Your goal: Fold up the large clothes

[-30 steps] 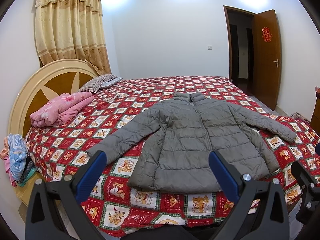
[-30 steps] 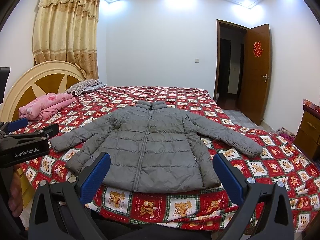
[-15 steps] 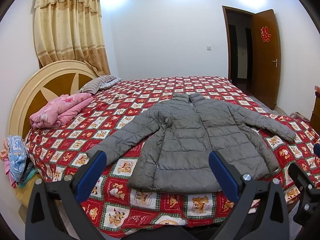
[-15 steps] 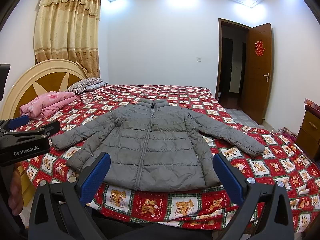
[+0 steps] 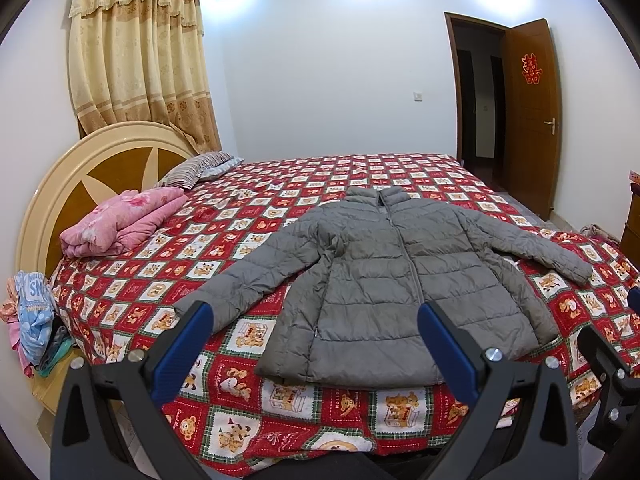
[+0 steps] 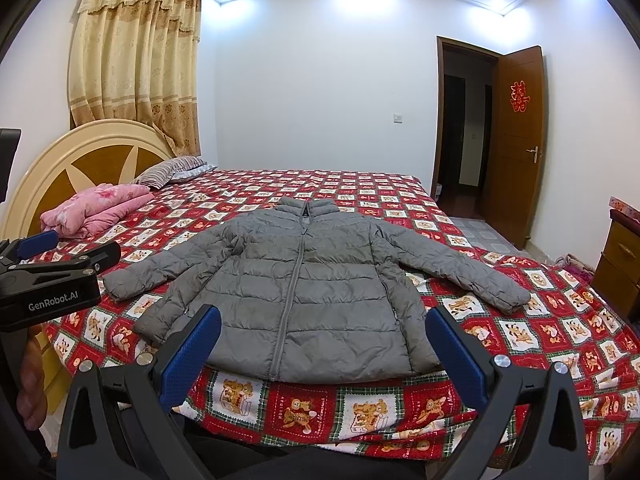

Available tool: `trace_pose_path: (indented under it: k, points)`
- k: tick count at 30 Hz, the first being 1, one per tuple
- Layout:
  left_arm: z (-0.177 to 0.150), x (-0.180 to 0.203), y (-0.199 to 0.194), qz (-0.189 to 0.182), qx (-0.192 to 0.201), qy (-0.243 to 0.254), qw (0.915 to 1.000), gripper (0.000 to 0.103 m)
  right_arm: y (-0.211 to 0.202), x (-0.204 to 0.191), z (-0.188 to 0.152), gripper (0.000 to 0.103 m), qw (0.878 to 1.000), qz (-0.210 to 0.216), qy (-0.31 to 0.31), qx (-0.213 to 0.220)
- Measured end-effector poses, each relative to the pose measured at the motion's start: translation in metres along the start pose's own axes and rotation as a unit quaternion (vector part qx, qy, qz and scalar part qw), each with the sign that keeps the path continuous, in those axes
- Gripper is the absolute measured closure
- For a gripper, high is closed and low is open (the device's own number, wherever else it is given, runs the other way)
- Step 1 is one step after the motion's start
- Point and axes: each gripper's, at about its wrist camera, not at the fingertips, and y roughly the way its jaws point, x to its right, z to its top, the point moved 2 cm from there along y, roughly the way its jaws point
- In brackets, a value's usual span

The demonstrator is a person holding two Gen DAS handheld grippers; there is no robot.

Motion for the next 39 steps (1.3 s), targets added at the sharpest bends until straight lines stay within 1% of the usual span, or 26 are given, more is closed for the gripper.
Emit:
trace_pose_path:
  k: [17, 21, 23, 25, 27, 29, 31, 33, 35, 39]
  points:
    - [0.000, 0.000, -0.001, 0.001, 0.001, 0.002, 1.0000, 0.000, 0.000, -0.001, 0.000, 0.001, 1.000, 0.002, 0.001, -0.002]
    - [0.002, -0.001, 0.002, 0.003, -0.001, 0.006, 1.0000, 0.000, 0.000, -0.002, 0.000, 0.001, 1.000, 0.002, 0.000, -0.001]
    - [0.004, -0.001, 0.011, 0.009, -0.001, 0.012, 0.9999, 0.000, 0.002, -0.001, 0.000, 0.001, 1.000, 0.003, -0.004, 0.001]
    - [0.004, -0.001, 0.030, 0.026, 0.001, 0.021, 0.9994, 0.000, 0.012, 0.005, 0.000, 0.001, 1.000, 0.006, 0.000, -0.006]
    - [0.003, -0.001, 0.055, 0.043, -0.001, 0.027, 0.9987, 0.000, 0.029, 0.019, -0.001, 0.001, 1.000, 0.010, 0.019, -0.019]
    - [0.004, 0.000, 0.083, 0.055, -0.010, 0.036, 0.9978, 0.000, 0.053, 0.041, -0.005, 0.001, 0.999, -0.019, 0.037, -0.025]
    - [0.005, 0.001, 0.115, 0.061, -0.027, 0.043, 0.9968, 0.000, 0.079, 0.066, -0.012, 0.001, 0.997, -0.042, 0.057, -0.039]
    - [0.007, 0.003, 0.145, 0.068, -0.038, 0.046, 0.9959, 0.000, 0.109, 0.099, -0.022, 0.001, 0.991, -0.068, 0.093, -0.064]
    - [0.010, 0.008, 0.172, 0.070, -0.047, 0.053, 0.9950, 0.000, 0.129, 0.124, -0.032, 0.001, 0.986, -0.082, 0.119, -0.079]
    - [0.012, 0.020, 0.215, 0.077, -0.063, 0.063, 0.9930, 0.000, 0.173, 0.175, -0.047, 0.001, 0.973, -0.123, 0.154, -0.124]
